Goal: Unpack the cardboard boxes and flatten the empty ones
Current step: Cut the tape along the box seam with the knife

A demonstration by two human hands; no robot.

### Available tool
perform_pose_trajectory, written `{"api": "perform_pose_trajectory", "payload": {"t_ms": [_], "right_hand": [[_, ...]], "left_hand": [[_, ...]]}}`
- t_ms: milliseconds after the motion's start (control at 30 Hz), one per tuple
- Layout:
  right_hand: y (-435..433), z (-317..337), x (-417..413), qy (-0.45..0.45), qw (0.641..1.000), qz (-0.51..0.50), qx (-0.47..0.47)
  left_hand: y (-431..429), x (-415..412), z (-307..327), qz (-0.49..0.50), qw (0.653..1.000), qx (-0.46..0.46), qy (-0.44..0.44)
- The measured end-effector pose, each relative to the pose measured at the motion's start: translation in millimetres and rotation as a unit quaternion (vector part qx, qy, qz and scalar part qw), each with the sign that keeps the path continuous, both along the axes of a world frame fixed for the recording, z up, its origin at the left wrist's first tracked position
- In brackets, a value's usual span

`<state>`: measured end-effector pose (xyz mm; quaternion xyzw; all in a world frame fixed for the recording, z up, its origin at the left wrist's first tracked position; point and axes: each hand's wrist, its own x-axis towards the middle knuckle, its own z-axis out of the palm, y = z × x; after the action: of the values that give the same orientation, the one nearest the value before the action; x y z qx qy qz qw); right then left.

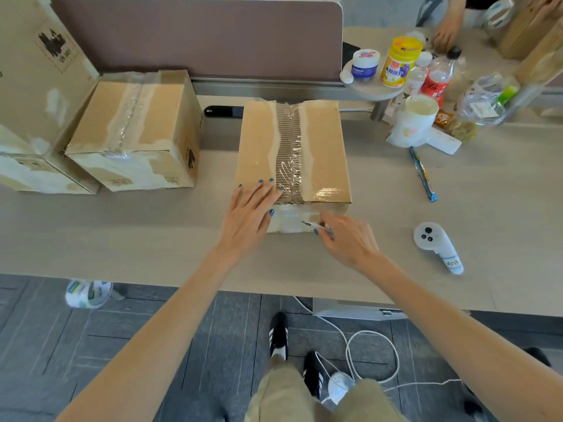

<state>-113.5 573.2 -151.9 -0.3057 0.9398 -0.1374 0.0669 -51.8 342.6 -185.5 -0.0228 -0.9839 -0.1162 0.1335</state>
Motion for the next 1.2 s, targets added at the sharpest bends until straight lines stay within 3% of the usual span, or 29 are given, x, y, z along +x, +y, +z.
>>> {"api": "perform_pose_trajectory", "payload": {"t_ms": [300,833,1033,1200], "right_hand": [[49.6,-66.9,19.0,-0.101,0.988,0.038,0.106],[83.9,-103.0,43.7,-0.064,0.992,0.054,0.091],[62.6,-70.6,26.7,0.024,0.999,0.010,-0.041],[27.2,-24.8,-2.4,0.131,0.982,-0.018,-0.135]], "left_hand": [[20.4,18.3,-10.7,0.016,1.000,0.003,0.012],[27.4,19.0,-13.0,0.027,0.999,-0.003,0.017],[31.3,12.5,-4.4,0.054,0.998,0.034,0.015],[31.1,-1.2,8.0,0.064,0.997,0.030,0.022]]}}
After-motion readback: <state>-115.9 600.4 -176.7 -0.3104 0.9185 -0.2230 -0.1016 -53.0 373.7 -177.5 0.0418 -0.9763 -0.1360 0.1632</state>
